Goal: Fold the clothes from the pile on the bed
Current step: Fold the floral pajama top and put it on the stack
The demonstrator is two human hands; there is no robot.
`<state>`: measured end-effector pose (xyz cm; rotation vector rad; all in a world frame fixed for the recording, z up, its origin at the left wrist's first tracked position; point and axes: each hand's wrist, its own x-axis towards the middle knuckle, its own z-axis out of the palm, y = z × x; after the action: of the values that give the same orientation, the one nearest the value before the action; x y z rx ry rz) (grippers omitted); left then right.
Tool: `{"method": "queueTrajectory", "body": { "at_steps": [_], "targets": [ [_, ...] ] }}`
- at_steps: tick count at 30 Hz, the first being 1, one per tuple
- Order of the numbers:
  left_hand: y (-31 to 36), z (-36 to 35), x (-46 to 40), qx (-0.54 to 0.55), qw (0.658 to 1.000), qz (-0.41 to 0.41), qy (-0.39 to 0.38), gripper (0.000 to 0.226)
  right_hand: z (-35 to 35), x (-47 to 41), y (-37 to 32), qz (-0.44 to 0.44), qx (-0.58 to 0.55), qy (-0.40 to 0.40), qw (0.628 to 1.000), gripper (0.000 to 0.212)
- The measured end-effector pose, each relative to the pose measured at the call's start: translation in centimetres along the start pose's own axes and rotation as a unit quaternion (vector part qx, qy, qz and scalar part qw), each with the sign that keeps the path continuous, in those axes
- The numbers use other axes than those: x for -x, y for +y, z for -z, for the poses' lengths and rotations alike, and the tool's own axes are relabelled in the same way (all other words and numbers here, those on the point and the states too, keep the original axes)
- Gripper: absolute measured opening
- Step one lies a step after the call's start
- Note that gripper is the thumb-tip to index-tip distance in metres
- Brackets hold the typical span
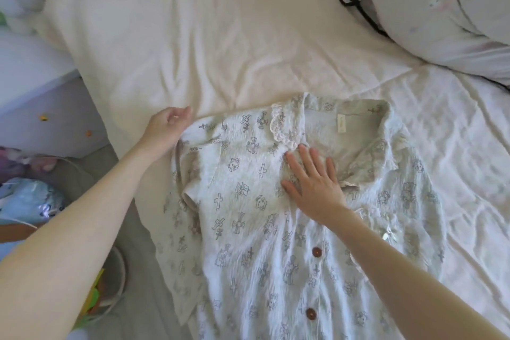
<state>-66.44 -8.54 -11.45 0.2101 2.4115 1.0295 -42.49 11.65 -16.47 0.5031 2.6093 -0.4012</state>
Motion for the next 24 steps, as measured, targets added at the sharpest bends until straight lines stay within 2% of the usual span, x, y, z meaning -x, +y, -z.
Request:
{"method": "queueTrajectory", "body": {
  "at_steps": [2, 4, 7, 9, 11, 14, 18, 21, 24],
  "targets": [
    [-2.4, -0.2, 2.7, 0.006, 0.999, 0.042, 0.019, 0.037, 0.7, 0.7, -1.2, -0.015, -0.035, 0.040, 0.998, 0.060],
    [-5.1, -0.6, 6.3, 0.037, 0.996, 0.079, 0.005, 0.039, 1.0, 2.0, -2.9, -0.008, -0.073, 0.098, 0.992, 0.060],
    [-8.4, -1.2, 11.4, 0.059, 0.992, 0.111, -0.029, 0.019, 0.4, 4.8, -6.1, 0.053, -0.098, 0.149, 0.983, 0.058],
    [-9.7, -1.3, 13.2, 0.048, 0.992, 0.116, -0.025, 0.009, -0.9, 6.3, -8.0, 0.091, -0.096, 0.147, 0.980, 0.057],
    [-10.3, -0.9, 13.4, 0.057, 0.991, 0.120, -0.009, 0.012, -2.4, 7.4, -8.9, 0.094, -0.087, 0.130, 0.983, 0.059],
    [-9.5, 1.1, 12.1, 0.086, 0.989, 0.101, 0.072, 0.014, -4.0, 8.0, -8.7, 0.070, -0.099, 0.089, 0.989, 0.064],
    [-7.7, 5.8, 9.9, -0.022, 0.968, -0.015, 0.249, 0.012, -4.5, 7.9, -8.1, 0.068, -0.097, 0.054, 0.992, 0.068],
    [-7.2, 7.1, 9.1, -0.127, 0.955, -0.030, 0.267, 0.018, -4.3, 7.9, -8.3, 0.063, -0.100, 0.058, 0.991, 0.069],
    [-7.4, 5.3, 10.0, -0.185, 0.950, 0.040, 0.248, 0.026, -3.9, 8.3, -8.8, 0.064, -0.132, 0.077, 0.986, 0.064]
  ]
}}
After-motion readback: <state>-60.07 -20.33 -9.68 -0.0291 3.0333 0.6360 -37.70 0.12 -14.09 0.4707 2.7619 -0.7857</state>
